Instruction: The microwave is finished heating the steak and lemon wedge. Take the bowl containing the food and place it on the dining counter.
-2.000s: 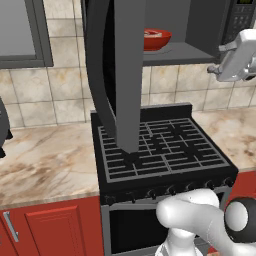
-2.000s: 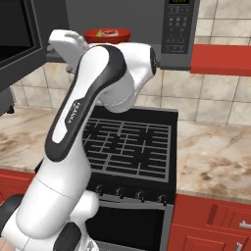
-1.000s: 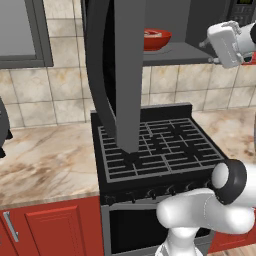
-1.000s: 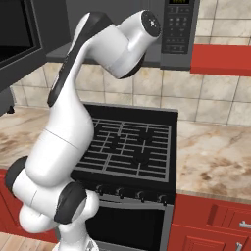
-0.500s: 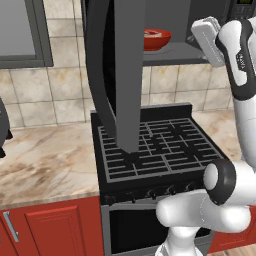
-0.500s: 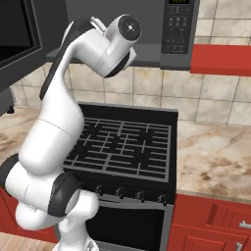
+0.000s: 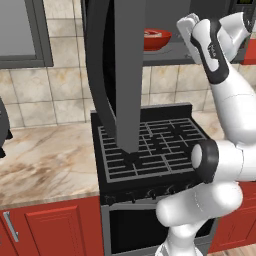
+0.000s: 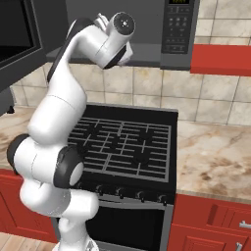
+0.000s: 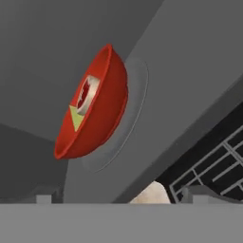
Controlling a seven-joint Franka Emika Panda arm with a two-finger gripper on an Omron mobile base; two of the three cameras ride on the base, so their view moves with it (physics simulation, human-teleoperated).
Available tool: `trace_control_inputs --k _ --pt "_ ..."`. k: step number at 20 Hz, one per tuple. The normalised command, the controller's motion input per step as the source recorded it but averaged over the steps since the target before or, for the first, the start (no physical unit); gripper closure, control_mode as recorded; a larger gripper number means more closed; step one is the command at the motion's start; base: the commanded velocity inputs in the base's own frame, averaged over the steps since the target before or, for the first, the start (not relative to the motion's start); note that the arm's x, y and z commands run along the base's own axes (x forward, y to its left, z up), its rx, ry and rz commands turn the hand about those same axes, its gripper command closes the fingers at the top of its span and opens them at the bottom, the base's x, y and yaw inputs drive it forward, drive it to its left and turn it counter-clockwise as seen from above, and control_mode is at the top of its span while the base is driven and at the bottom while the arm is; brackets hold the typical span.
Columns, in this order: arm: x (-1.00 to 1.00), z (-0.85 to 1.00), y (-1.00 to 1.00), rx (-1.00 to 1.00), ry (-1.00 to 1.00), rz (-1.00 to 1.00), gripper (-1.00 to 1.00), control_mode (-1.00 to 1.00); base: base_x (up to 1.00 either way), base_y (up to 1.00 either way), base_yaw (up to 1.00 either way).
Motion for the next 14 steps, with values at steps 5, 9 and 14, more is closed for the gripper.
trace_control_inputs --k 5,9,14 --pt "0.37 0.22 0.00 0.04 0.17 0.00 -1.00 -1.00 0.00 0.00 0.00" --pt "0.34 0.00 0.00 0.01 0.14 0.00 -1.00 -1.00 0.00 0.00 0.00" --pt "0.49 -0.05 0.00 0.00 0.10 0.00 -1.00 -1.00 0.00 0.00 0.00"
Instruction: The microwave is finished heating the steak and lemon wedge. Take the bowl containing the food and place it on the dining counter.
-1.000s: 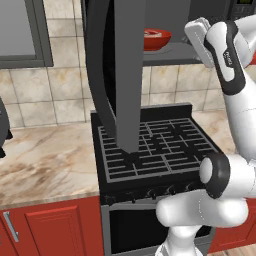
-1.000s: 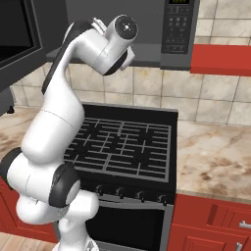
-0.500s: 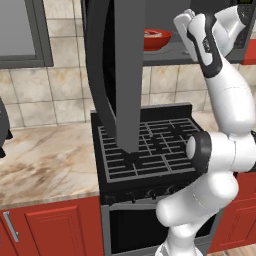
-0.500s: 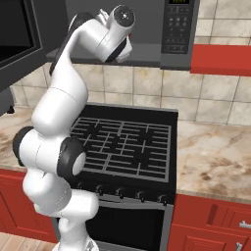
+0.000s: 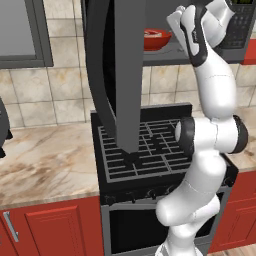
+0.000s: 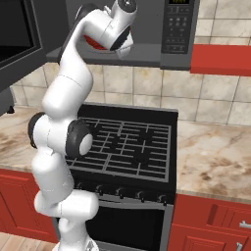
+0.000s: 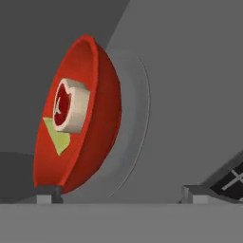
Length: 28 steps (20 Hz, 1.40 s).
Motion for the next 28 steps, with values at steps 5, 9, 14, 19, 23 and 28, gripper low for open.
trace_control_inputs --k 5,9,14,19,23,28 --pt "0.51 0.00 0.00 0.00 0.05 0.00 -1.00 -1.00 0.00 0.00 0.00" --pt "0.49 -0.02 0.05 0.00 0.05 0.00 -1.00 -1.00 0.00 0.00 0.00" --pt "0.55 0.00 0.10 0.00 0.02 -0.01 -1.00 -1.00 0.00 0.00 0.00" --pt "0.29 -0.08 0.11 0.00 0.04 0.00 -1.00 -1.00 0.00 0.00 0.00" --pt "0.00 -0.30 0.01 0.00 0.02 0.00 1.00 -1.00 0.00 0.00 0.00" --pt "0.00 -0.12 0.00 0.01 0.00 0.00 1.00 -1.00 0.00 0.00 0.00"
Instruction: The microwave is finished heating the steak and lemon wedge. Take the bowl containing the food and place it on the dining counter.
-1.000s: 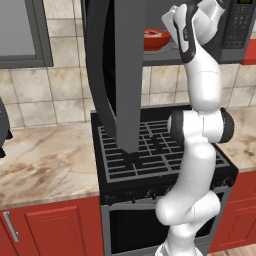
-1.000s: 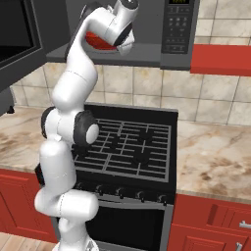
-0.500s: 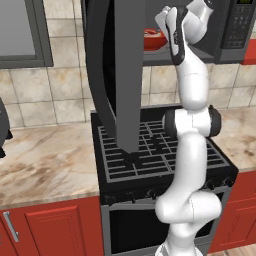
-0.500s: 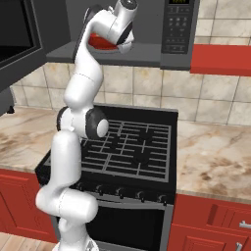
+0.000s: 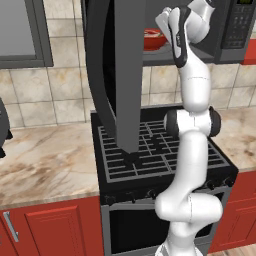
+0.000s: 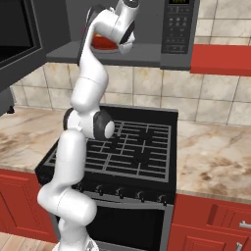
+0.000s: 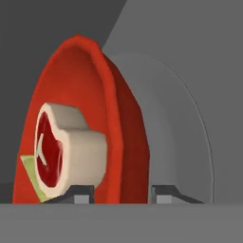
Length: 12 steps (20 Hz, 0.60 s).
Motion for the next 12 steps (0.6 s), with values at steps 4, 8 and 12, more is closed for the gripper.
trace_control_inputs --k 4,8,12 --pt "0.00 0.00 0.00 0.00 0.00 0.00 1.00 -1.00 0.00 0.00 0.00" --pt "0.00 0.00 0.00 0.00 0.00 0.00 1.00 -1.00 0.00 0.00 0.00" --pt "0.00 0.00 0.00 0.00 0.00 0.00 1.00 -1.00 0.00 0.00 0.00"
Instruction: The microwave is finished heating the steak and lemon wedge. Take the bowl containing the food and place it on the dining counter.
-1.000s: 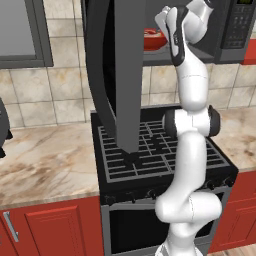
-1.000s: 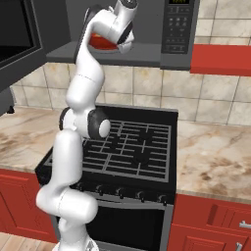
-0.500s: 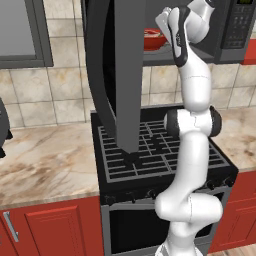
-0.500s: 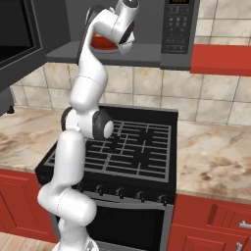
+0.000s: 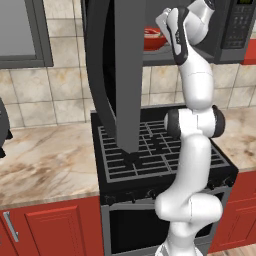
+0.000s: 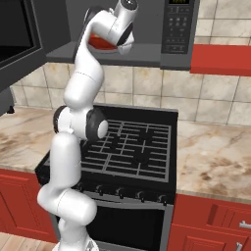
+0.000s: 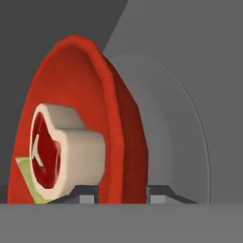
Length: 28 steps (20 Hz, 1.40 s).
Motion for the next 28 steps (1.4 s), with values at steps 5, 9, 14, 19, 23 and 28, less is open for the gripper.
trace_control_inputs --k 5,9,14,19,23,28 --pt "-0.05 0.00 0.00 0.00 0.00 0.00 1.00 -1.00 0.00 0.00 0.00" --pt "-0.11 0.00 0.00 0.00 0.00 0.00 1.00 -1.00 0.00 0.00 0.00" --pt "-0.36 0.00 -0.07 0.01 -0.10 0.00 1.00 -1.00 0.00 0.00 0.00" --pt "-0.48 0.00 -0.09 0.02 -0.16 0.00 1.00 -1.00 0.00 0.00 0.00" --pt "-0.59 0.00 -0.13 0.02 -0.19 0.00 1.00 -1.00 0.00 0.00 0.00" --pt "-0.95 0.00 -0.27 0.04 -0.10 0.00 1.00 -1.00 0.00 0.00 0.00"
